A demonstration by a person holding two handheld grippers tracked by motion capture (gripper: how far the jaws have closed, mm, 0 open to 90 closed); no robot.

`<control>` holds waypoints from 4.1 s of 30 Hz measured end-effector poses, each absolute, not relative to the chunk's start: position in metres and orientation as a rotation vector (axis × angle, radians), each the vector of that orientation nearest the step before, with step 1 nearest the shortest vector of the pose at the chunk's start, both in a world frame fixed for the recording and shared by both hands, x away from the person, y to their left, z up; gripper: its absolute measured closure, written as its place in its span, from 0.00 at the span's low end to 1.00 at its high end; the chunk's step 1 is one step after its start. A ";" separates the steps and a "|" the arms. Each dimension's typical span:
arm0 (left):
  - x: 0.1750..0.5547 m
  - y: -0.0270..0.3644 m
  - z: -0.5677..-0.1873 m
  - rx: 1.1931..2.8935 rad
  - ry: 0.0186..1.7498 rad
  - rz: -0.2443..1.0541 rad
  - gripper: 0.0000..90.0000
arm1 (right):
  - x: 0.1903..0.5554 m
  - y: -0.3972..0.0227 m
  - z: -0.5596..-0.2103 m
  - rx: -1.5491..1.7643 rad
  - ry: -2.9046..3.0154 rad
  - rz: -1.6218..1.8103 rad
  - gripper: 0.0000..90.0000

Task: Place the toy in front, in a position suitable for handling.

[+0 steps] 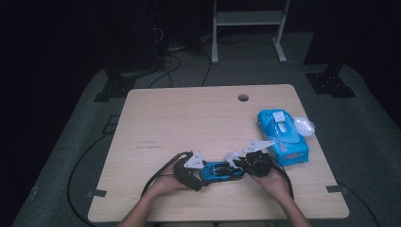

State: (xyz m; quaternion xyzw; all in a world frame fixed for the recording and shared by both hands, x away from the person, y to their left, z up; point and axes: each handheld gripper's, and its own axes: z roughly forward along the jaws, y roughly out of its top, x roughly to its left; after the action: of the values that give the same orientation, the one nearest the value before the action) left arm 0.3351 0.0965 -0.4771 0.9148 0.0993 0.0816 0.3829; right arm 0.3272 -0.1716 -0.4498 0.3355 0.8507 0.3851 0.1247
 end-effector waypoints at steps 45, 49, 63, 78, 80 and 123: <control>0.336 0.098 -0.478 2.324 0.252 0.197 0.28 | 0.313 -0.198 -0.441 1.034 2.410 1.153 0.91; 0.336 0.098 -0.478 2.322 0.254 0.196 0.28 | 0.313 -0.191 -0.446 1.016 2.454 1.118 0.91; 0.336 0.098 -0.479 2.314 0.257 0.194 0.28 | 0.305 -0.201 -0.440 1.028 2.427 1.170 0.91; 0.336 0.098 -0.479 2.319 0.254 0.197 0.28 | 0.307 -0.179 -0.445 0.971 2.515 1.148 0.91; 0.336 0.098 -0.479 2.319 0.254 0.197 0.28 | 0.309 -0.173 -0.442 0.953 2.505 1.173 0.91; 0.336 0.100 -0.480 2.306 0.258 0.193 0.28 | 0.339 -0.150 -0.445 0.938 2.541 1.117 0.91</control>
State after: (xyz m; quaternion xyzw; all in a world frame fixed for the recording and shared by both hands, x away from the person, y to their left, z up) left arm 0.3358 0.0996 -0.4797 0.9097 0.1018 0.0761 0.3953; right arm 0.3394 -0.1503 -0.4450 0.3183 0.8625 0.3790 0.1056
